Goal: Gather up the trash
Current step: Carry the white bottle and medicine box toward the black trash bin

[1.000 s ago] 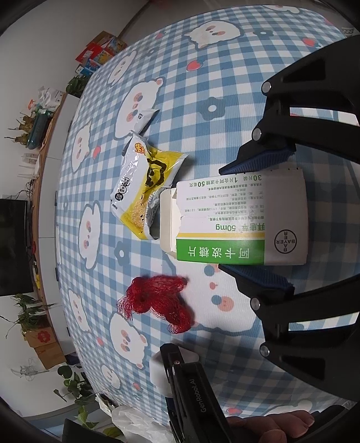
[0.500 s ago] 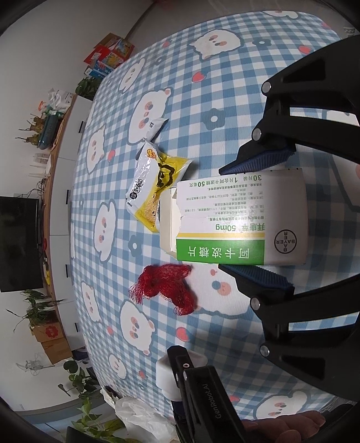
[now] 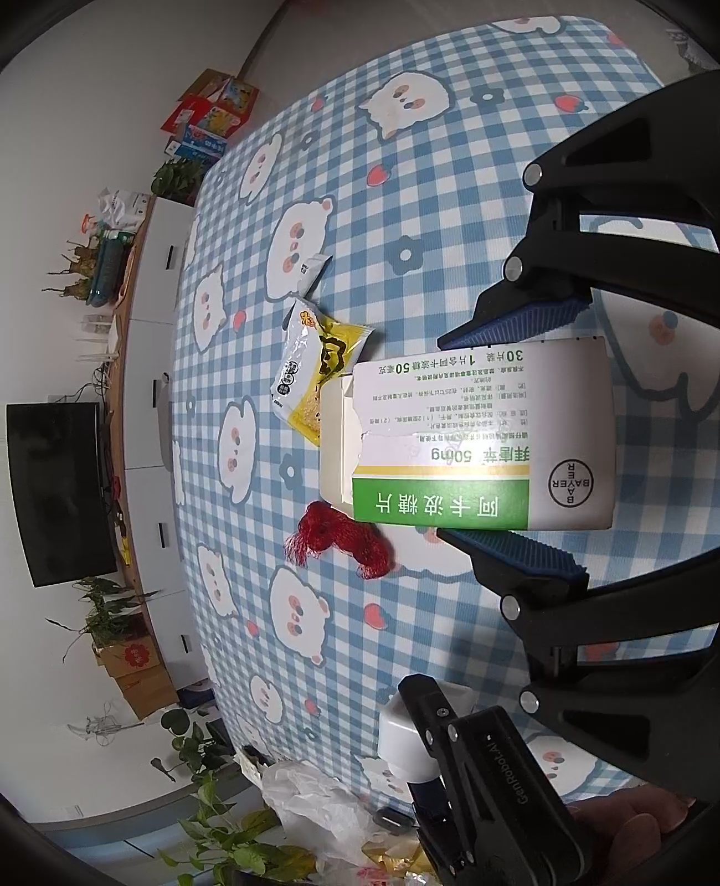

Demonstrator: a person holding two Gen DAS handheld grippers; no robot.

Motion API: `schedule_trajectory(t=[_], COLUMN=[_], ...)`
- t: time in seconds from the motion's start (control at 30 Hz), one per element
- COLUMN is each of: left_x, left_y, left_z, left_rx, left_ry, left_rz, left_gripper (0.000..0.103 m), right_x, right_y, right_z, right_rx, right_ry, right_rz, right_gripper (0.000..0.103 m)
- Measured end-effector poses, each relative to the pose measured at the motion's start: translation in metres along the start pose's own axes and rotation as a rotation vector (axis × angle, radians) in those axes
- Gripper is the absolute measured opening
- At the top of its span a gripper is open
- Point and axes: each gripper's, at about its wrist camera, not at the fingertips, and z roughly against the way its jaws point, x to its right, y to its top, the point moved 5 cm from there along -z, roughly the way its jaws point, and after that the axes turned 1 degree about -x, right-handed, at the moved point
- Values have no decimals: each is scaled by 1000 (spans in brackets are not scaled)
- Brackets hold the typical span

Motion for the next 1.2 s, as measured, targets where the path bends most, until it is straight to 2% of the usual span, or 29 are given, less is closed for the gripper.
schedule_trajectory(t=[0.57,1.2], left_x=[-10,-10], left_y=[-46,-100], left_z=[28,86], left_rx=[-3,48], left_ry=[-18,-39], left_rz=[42,31], left_gripper=[66,66], right_x=[-10,-16], right_y=[-21,-65], right_z=[34,83], right_rx=[40,90], right_ry=[13,28], right_rz=[-19,-22], right_gripper=[58,58])
